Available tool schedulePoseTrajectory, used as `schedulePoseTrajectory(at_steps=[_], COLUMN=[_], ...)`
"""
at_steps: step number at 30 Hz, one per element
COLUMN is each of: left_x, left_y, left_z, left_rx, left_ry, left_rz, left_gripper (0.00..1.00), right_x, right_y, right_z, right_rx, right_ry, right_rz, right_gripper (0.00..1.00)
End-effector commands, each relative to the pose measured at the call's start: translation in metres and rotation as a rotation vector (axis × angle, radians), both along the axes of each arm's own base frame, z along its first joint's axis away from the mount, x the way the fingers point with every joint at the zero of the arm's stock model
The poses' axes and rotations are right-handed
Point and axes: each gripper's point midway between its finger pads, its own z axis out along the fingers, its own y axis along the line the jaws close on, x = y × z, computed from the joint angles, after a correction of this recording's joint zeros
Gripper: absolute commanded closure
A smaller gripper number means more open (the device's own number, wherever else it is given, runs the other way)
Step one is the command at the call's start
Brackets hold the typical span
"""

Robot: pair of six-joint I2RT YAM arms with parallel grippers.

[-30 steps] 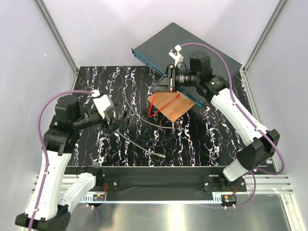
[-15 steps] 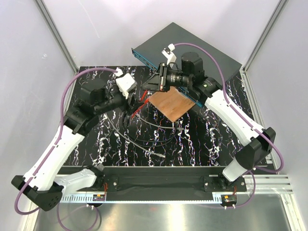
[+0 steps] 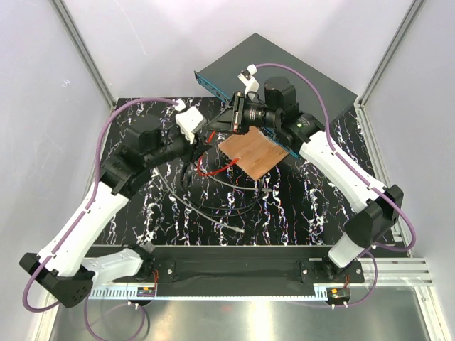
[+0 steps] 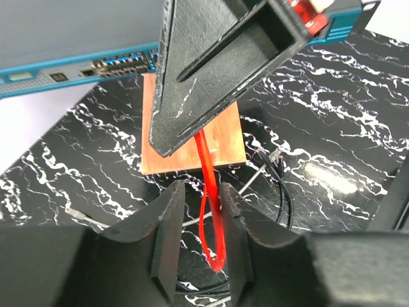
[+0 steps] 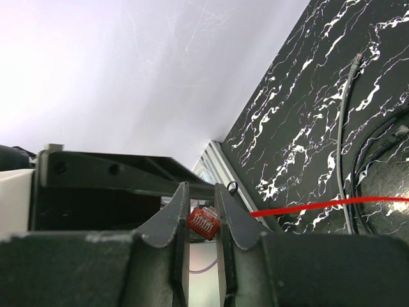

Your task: Insert the plug into the switch port

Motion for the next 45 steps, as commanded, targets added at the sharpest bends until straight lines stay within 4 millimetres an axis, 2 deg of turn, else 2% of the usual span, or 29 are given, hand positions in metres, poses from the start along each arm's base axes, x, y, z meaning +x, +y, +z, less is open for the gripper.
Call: schedulePoseTrajectory(at_steps=[1, 3, 5, 6, 7, 8, 9, 10, 11, 13, 14, 15, 16, 17, 18, 20, 22, 26, 29, 31, 38, 45], left_x=[0.003, 0.004, 0.006, 0.006, 0.005, 0.004, -0.002, -0.005, -0.016, -0.024, -0.031, -0.035, -0.032, -0.044, -0.046, -0.048, -0.051, -0.057, -0.066, -0.069, -0.072, -0.071], left_y=[-0.004, -0.003, -0.002, -0.002, -0.003, -0.003, -0.007, -0.006, -0.012, -0.008, -0.009, -0.008, -0.002, -0.002, -0.001, 0.003, 0.003, 0.002, -0.003, -0.005, -0.01, -0.011], left_z=[0.012, 0.011, 0.011, 0.01, 0.013, 0.014, 0.014, 0.015, 0.015, 0.011, 0.009, 0.006, -0.001, 0.002, -0.005, 0.0, 0.001, 0.003, 0.005, 0.007, 0.009, 0.012], left_rx=[-0.046, -0.054, -0.047, -0.045, -0.051, -0.052, -0.064, -0.071, -0.1, -0.13, -0.164, -0.182, -0.191, -0.235, -0.248, -0.288, -0.297, -0.293, -0.311, -0.333, -0.388, -0.401], left_ry=[-0.023, -0.031, -0.029, -0.025, -0.027, -0.029, -0.016, 0.002, 0.041, 0.098, 0.152, 0.178, 0.196, 0.233, 0.256, 0.258, 0.254, 0.234, 0.254, 0.265, 0.333, 0.338], left_rz=[0.007, 0.015, 0.03, 0.027, 0.023, 0.017, -0.015, -0.027, -0.085, -0.118, -0.137, -0.154, -0.147, -0.178, -0.179, -0.184, -0.198, -0.232, -0.292, -0.314, -0.352, -0.362], left_gripper=[0.63, 0.6, 0.64, 0.77, 0.84, 0.92, 1.0, 1.0, 1.0, 1.0, 1.0, 1.0, 1.0, 1.0, 1.0, 1.0, 1.0, 1.0, 1.0, 1.0, 1.0, 1.0], right_x=[-0.006, -0.007, -0.008, -0.008, -0.009, -0.009, -0.01, -0.009, -0.004, 0.001, 0.005, 0.005, 0.003, 0.001, 0.005, -0.004, -0.011, -0.026, -0.029, -0.035, -0.05, -0.062], right_y=[0.005, 0.005, 0.005, 0.005, 0.005, 0.005, 0.004, 0.002, -0.005, -0.015, -0.025, -0.031, -0.037, -0.044, -0.053, -0.059, -0.062, -0.058, -0.056, -0.055, -0.05, -0.04], right_z=[0.029, 0.03, 0.029, 0.03, 0.029, 0.03, 0.031, 0.031, 0.036, 0.04, 0.054, 0.062, 0.062, 0.075, 0.078, 0.08, 0.073, 0.056, 0.049, 0.052, 0.051, 0.036], right_rx=[0.06, 0.065, 0.07, 0.071, 0.071, 0.07, 0.069, 0.063, 0.06, 0.059, 0.059, 0.05, 0.026, 0.028, 0.024, 0.022, 0.008, 0.034, 0.053, 0.073, 0.09, 0.069], right_ry=[-0.069, -0.064, -0.059, -0.059, -0.058, -0.062, -0.078, -0.089, -0.122, -0.15, -0.235, -0.284, -0.295, -0.359, -0.373, -0.398, -0.382, -0.303, -0.27, -0.287, -0.286, -0.26], right_rz=[0.013, 0.019, 0.026, 0.024, 0.029, 0.031, 0.036, 0.036, 0.024, 0.033, 0.039, 0.044, 0.051, 0.06, 0.053, 0.105, 0.144, 0.237, 0.278, 0.318, 0.39, 0.437], right_gripper=[1.0, 1.0, 1.0, 1.0, 0.98, 0.92, 0.81, 0.68, 0.41, 0.29, 0.14, 0.11, 0.11, 0.11, 0.12, 0.15, 0.19, 0.25, 0.33, 0.37, 0.43, 0.48])
